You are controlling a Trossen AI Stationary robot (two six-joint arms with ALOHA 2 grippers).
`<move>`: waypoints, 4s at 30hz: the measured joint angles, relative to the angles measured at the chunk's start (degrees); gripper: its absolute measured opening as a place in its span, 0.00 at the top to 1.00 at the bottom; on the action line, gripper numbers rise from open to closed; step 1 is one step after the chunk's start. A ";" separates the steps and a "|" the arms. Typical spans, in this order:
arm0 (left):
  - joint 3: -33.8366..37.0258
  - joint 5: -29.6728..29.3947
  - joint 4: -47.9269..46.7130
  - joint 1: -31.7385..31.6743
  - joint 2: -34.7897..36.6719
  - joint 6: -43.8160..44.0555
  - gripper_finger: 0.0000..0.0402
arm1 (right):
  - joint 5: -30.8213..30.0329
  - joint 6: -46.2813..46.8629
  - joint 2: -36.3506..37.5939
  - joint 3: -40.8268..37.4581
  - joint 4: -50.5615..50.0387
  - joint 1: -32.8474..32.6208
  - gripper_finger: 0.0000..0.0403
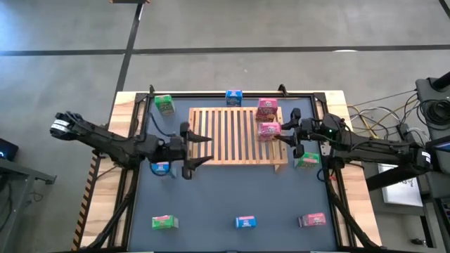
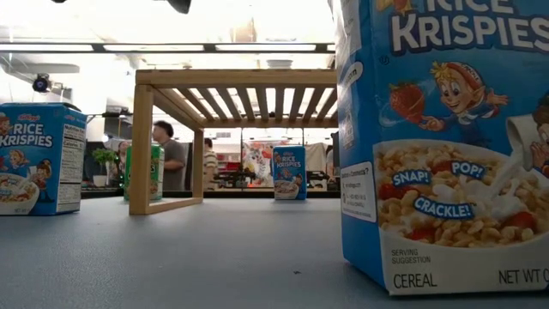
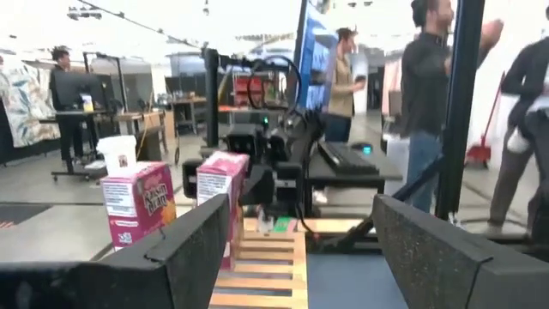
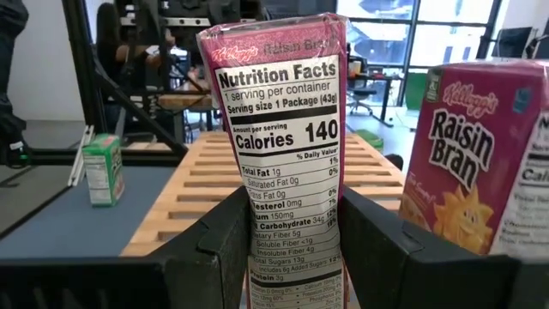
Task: Stack cereal on shelf
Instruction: Put the top pink cereal box on the shelf aligned with the other pink cereal box, then put the pink cereal box on the shelf aligned with the other pink cereal boxes
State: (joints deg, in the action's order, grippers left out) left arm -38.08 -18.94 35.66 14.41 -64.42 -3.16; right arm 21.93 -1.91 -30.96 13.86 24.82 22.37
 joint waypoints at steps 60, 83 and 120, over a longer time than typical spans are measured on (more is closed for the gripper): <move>-1.58 -0.15 -2.45 0.00 -2.86 0.78 0.33 | 0.57 4.85 -2.79 -3.75 7.93 2.93 0.49; -1.55 -0.15 -3.19 0.00 -2.86 1.33 0.33 | -1.38 2.74 11.62 -3.75 -11.27 2.96 0.49; -1.53 -0.15 -6.08 -0.07 -4.59 0.02 0.33 | 16.30 12.47 6.02 21.44 -19.57 -15.80 0.49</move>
State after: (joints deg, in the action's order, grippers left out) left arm -39.62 -19.09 29.58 14.35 -69.01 -3.14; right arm 38.23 10.56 -24.94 35.29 5.25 6.57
